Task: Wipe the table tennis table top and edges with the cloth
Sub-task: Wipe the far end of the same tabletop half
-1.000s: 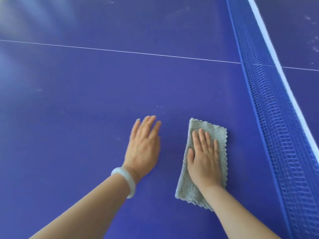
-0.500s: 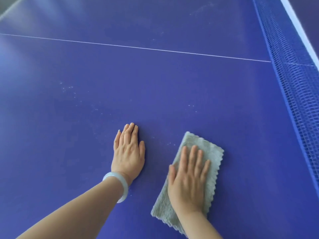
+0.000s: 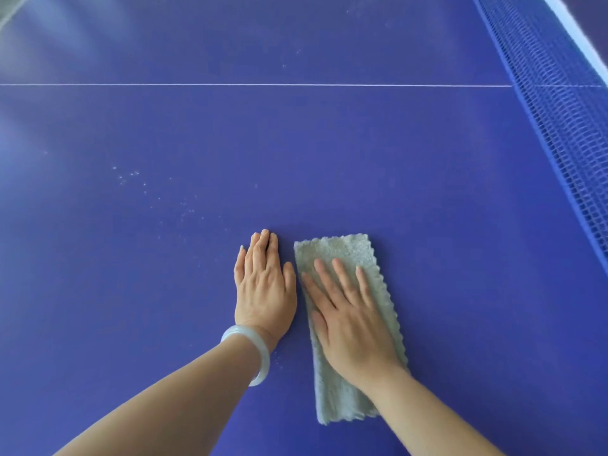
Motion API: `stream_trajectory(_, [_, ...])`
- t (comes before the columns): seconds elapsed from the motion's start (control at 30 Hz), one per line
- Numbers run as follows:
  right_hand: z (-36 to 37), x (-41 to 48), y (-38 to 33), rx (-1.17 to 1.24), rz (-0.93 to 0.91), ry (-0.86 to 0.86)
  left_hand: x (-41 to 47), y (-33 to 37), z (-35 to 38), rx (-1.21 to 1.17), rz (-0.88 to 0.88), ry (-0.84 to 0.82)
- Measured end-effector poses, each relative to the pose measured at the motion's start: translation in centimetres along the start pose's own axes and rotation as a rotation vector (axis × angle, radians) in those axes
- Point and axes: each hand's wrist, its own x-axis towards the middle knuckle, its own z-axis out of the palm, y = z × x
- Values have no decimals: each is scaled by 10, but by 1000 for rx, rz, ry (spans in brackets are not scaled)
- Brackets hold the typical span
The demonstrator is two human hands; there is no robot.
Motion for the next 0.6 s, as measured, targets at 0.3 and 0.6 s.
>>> stream_trajectory(0.3, [-22, 82, 67, -26, 667, 51, -2, 0, 3, -15, -7, -2])
stream_trajectory(0.6, [-7, -41, 60, -53, 176, 63, -2, -1, 3, -45, 15, 5])
